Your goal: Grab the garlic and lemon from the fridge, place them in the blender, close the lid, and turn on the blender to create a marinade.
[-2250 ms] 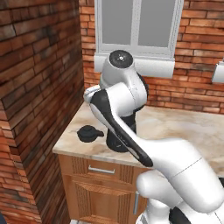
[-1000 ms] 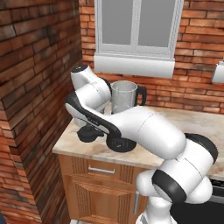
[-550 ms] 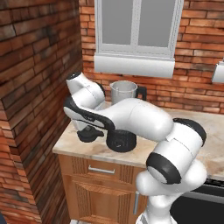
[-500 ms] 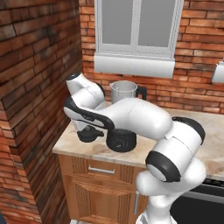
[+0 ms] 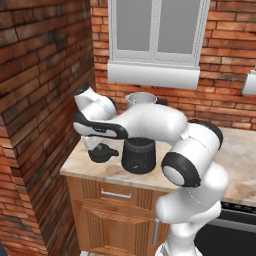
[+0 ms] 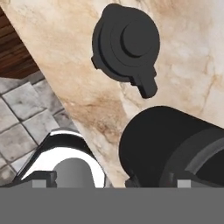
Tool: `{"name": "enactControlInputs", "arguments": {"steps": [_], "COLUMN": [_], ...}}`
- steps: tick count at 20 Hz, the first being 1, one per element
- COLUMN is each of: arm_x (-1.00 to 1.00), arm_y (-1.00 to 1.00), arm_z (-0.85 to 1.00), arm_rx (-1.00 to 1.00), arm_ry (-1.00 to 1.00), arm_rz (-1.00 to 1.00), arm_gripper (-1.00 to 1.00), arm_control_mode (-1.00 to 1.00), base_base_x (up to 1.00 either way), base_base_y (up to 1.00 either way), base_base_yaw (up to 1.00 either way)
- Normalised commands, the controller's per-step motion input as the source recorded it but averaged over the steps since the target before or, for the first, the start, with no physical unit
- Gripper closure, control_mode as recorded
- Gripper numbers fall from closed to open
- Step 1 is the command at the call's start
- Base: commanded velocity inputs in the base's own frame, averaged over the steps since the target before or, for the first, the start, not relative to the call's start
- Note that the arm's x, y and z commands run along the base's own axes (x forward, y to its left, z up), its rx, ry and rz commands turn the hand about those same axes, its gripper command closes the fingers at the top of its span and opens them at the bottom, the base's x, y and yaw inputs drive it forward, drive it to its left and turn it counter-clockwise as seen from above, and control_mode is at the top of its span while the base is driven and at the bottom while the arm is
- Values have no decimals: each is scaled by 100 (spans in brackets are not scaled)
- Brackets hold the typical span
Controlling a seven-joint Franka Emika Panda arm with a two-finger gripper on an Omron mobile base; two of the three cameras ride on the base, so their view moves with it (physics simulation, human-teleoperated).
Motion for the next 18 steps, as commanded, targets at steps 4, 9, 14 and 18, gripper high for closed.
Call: {"name": "enactControlInputs", "arguments": {"steps": [4, 9, 14, 18], "arm_x": [9, 0, 12, 16], "arm_y": [0, 0, 0, 0], "arm_z": [-17, -14, -15, -20], "arm_rx": [0, 0, 0, 0], "arm_ry": [-1, -9, -2, 0], "arm_rz": [0, 0, 0, 0], "arm_gripper": [-100, -100, -100, -100], "arm_control_mode": [-100, -100, -100, -100], "base_base_x": [0, 0, 0, 0], "base_base_y": [0, 0, 0, 0], "base_base_yaw": [0, 0, 0, 0]}}
